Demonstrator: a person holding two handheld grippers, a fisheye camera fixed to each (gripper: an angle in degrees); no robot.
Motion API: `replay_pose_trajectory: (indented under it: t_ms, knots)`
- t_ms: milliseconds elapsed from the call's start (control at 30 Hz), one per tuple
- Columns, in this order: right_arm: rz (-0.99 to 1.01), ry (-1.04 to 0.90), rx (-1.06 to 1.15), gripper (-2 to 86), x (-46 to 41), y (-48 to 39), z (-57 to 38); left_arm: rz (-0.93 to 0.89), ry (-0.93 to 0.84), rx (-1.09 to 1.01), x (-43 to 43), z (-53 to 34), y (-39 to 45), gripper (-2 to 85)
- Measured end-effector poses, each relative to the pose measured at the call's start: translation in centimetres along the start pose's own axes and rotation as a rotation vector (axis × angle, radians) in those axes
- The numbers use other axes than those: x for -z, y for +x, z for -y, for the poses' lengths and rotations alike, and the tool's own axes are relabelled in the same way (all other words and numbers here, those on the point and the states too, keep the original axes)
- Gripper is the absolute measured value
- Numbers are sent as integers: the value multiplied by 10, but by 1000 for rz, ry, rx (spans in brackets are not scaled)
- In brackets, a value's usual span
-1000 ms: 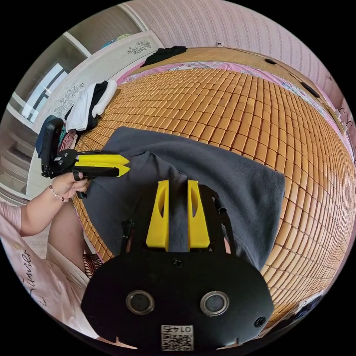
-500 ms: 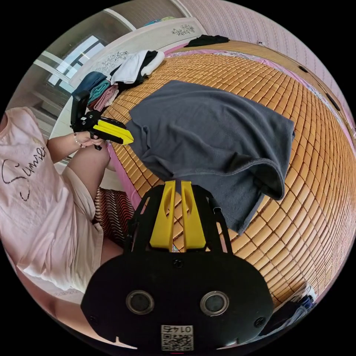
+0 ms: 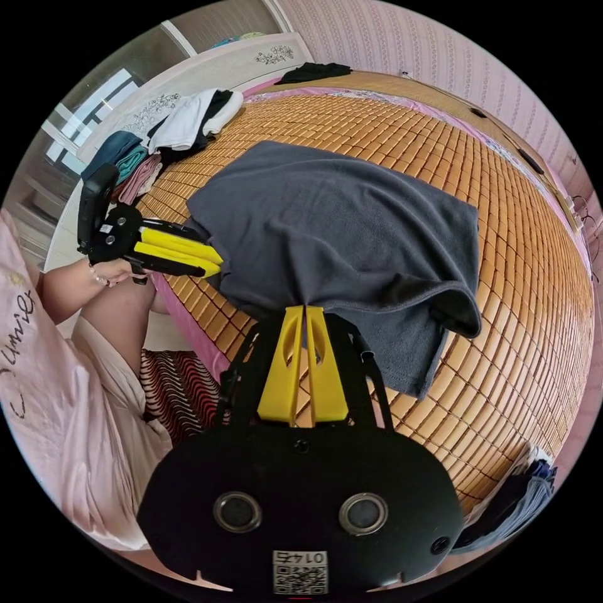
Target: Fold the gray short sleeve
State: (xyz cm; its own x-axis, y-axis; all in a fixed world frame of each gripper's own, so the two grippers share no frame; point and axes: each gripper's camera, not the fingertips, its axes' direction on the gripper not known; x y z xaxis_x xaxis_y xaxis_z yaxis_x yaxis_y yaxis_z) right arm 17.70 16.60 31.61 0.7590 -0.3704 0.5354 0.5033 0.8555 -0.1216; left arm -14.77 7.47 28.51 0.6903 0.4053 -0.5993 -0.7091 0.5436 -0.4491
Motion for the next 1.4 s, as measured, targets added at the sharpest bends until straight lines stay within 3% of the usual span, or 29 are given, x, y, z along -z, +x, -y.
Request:
replay_pose_trajectory:
  t_ms: [200,333,600,733,900,1000,1167,1233,1400]
  knots:
    - [51,-88,-25,11,-11,-10,-18,-60,-40,33,5,-20,3,-8]
    - [32,-33,-76,46,-1,-10,-13,-66,1,64,22,-29,3,-5]
    - [-284,155,-283,16,21,21,16,-104,121,-11,12,17,35,21]
    - [-324,5,-441,2,-10,63,10,-69,62,-63,-26,39,55,28]
    - [-333,11,-466,-2,-7,62,-3,-119,73,-27,-35,29,53,16]
    - [-320,30,-427,-3,3,56,7,-100,93,-27,-25,27,53,2]
    - [-96,83,-68,-6,-3,8,107,-3,138,-51,-23,29,65,-7]
    - [-144,68,32,-7,-18,-7,149,-34,59,-58,-42,28,69,-9]
    - [-189,-7,63,-6,-60,9,233,-14,103,-62,-45,17,83,-10]
